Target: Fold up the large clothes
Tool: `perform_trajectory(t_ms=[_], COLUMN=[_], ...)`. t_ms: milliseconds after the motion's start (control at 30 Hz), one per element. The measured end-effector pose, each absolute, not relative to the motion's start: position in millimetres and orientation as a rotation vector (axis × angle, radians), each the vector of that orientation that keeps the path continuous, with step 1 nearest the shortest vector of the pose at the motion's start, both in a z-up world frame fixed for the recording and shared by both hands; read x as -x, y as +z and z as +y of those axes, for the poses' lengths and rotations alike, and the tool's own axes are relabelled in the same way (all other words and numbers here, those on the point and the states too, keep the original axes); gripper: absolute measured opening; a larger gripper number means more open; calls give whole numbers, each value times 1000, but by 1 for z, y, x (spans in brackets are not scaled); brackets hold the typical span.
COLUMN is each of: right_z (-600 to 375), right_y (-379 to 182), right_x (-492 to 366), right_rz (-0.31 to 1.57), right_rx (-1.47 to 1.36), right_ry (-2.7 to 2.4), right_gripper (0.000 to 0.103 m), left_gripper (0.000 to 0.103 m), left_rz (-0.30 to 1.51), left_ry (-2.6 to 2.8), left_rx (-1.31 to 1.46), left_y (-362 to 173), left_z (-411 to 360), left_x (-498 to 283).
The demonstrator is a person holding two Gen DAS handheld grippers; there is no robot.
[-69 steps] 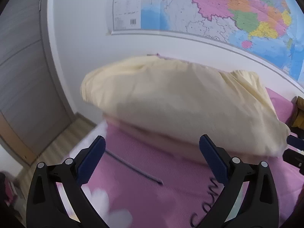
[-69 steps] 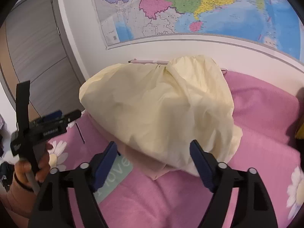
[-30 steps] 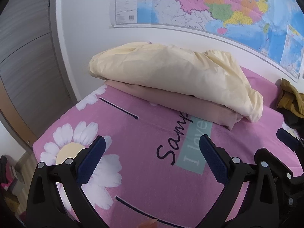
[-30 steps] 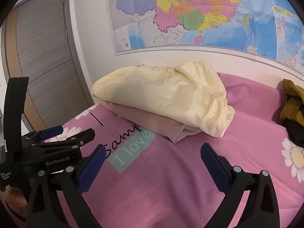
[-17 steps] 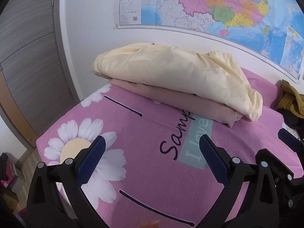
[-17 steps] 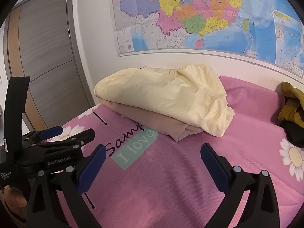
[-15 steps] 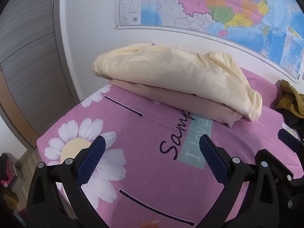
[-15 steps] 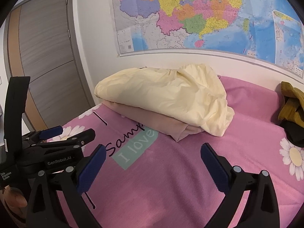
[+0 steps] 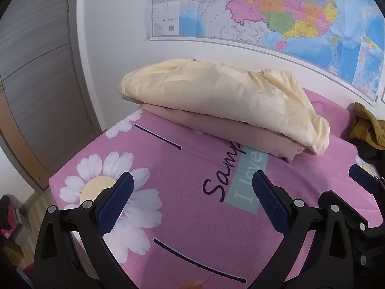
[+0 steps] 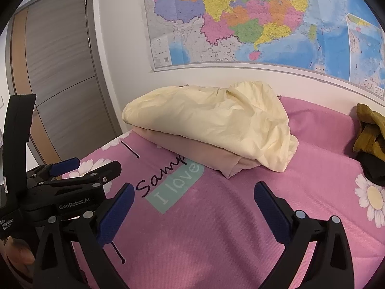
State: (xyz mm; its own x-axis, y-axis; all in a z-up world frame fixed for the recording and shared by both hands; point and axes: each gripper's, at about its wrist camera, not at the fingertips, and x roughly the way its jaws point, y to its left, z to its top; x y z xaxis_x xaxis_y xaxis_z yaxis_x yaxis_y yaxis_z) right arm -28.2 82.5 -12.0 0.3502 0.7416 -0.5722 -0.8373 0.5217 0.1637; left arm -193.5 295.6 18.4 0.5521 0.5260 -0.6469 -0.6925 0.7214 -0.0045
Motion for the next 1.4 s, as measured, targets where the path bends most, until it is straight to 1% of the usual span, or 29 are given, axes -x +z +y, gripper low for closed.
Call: perform_trajectory(t_ms=[1400], right_z=[76], right_y=[-10], right_x=[31], right_rz=[658], right_rx=[154], right_ry=[1017], right_gripper=[97], left_gripper=[98], left_rz=[655], left_ry=[727], left_rx=[254], left_y=[21], left_z=[287], left_x=[197])
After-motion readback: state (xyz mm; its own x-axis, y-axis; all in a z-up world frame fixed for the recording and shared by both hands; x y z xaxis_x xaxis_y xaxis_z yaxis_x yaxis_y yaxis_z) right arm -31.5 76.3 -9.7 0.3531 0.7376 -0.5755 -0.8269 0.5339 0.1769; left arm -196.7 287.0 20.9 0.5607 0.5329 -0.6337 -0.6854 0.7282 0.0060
